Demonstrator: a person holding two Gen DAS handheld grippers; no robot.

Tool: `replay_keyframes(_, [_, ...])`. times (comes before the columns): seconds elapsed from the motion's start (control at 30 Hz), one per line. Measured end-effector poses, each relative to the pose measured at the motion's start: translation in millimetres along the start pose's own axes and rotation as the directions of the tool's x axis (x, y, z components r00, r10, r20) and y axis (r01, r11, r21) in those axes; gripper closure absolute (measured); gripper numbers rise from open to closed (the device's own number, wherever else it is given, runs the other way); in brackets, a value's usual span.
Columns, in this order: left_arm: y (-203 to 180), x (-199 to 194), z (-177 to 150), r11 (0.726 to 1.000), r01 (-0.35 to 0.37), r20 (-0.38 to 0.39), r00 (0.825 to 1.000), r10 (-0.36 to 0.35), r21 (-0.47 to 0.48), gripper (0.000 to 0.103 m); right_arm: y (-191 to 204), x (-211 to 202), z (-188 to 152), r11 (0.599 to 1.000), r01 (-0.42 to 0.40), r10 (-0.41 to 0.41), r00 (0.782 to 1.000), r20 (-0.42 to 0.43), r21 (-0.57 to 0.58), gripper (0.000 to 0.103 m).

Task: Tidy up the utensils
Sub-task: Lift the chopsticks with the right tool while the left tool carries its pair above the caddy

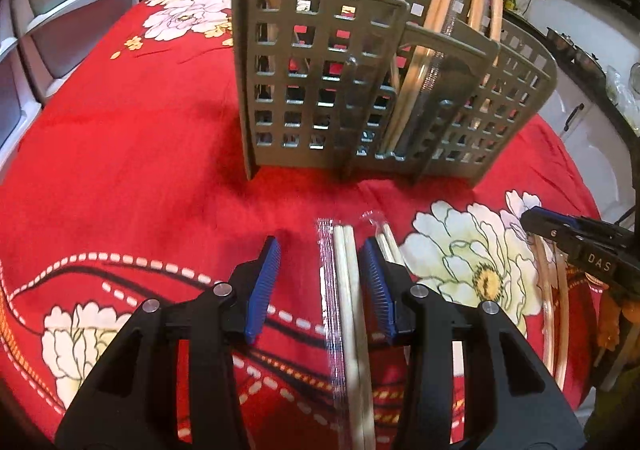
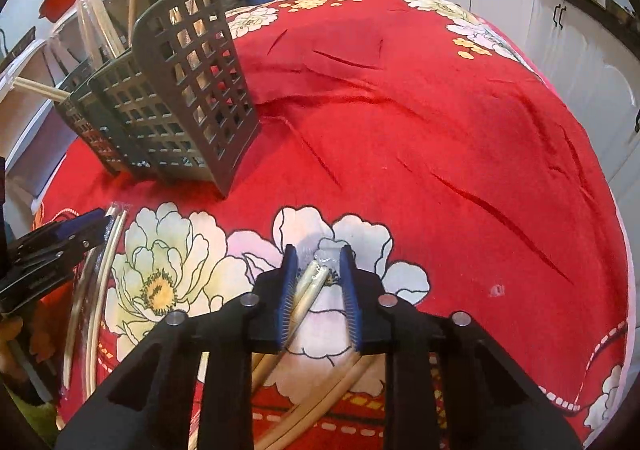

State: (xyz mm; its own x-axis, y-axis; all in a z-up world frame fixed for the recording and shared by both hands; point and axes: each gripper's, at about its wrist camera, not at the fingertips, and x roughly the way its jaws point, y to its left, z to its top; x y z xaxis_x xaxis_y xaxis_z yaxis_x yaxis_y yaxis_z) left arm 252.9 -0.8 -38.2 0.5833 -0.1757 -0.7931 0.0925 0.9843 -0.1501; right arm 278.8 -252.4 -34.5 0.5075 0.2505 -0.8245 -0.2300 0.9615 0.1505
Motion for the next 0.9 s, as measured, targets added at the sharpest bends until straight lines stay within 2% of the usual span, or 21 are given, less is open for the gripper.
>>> replay_keyframes(0.13, [-1.6,4.0,4.2,1.000,-0.018,0.009,1.000,0.018,0.003,0.075,-1.7,0.2,2.1,1.000,-0.018,0.018,1.000,0.005,0.007,0.088])
replay_keyframes(0.2, [-0.1,4.0,5.2,1.000,-0.007,0.017,1.000,0.007,-0.008,0.090,-2.3,-0.8,3.2,0.999,-0.033,0.033,0.999,0.007,0.014,0.089])
replay_keyframes(0.23, [1.6,3.9,6.1,1.000,0.007,0.018,1.000,-0.006,-0.019,0.090,-2.3,-1.4,3.5,0.999,-0.040,0.040,0.999,0.008,0.016,0.089])
replay_keyframes(0.3, [4.7,3.1,8.2,0.999,0.023,0.022,1.000,-0.022,-0.028,0.100,-1.7,-3.6,4.0,0.998,-0.057,0.057,0.998,0.014,0.022,0.089])
replay_keyframes(0.6, [9.2,-34.5,11.7,0.996,0.081,0.120,0.990,-0.074,-0.049,0.101,16.2,-40.1,9.9,0.988,-0.151,0.153,0.981,0.121,-0.025,0.090])
replay_keyframes(0.9, [5.0,-93.8,27.5,0.992,0.122,0.267,0.958,-0.106,-0.041,0.101,51.5,-95.6,15.5,0.976,-0.161,0.194,0.950,0.246,-0.147,0.091])
